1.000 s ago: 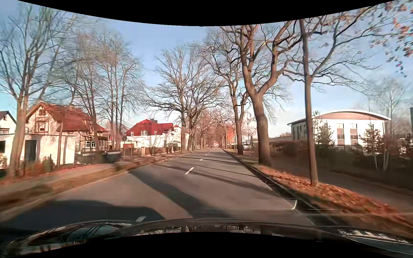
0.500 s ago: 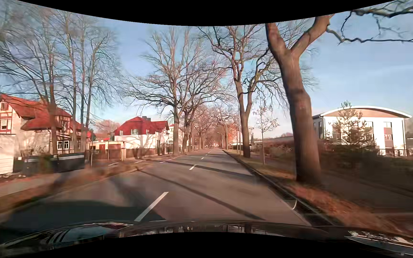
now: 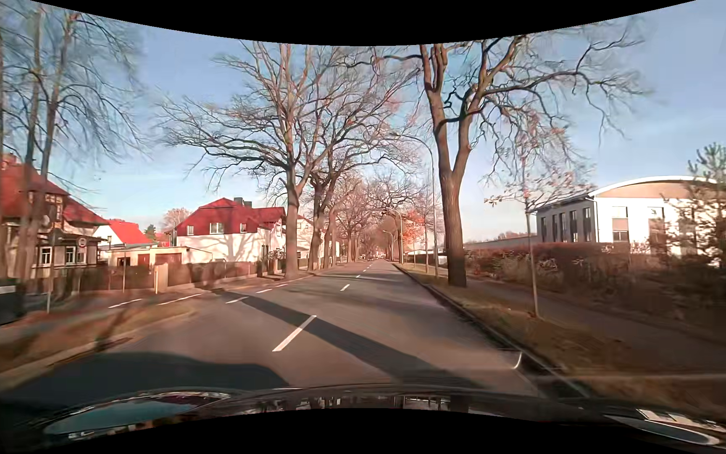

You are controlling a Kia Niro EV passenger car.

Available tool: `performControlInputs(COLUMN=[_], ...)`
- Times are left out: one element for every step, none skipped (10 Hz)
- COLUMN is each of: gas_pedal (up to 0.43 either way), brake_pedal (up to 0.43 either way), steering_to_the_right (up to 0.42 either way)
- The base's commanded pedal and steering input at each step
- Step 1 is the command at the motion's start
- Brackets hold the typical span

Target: Follow the waypoints while adhering to traffic rules and regulations

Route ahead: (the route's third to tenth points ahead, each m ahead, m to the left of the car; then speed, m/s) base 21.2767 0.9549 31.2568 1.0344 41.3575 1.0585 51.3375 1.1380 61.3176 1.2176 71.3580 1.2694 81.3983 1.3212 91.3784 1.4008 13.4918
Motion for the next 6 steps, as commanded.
performControlInputs(gas_pedal=[0.118, 0.118, 0.118, 0.118, 0.118, 0.118], brake_pedal=[0.0, 0.0, 0.0, 0.0, 0.0, 0.0], steering_to_the_right=[-0.002, -0.002, -0.003, -0.003, -0.003, -0.003])
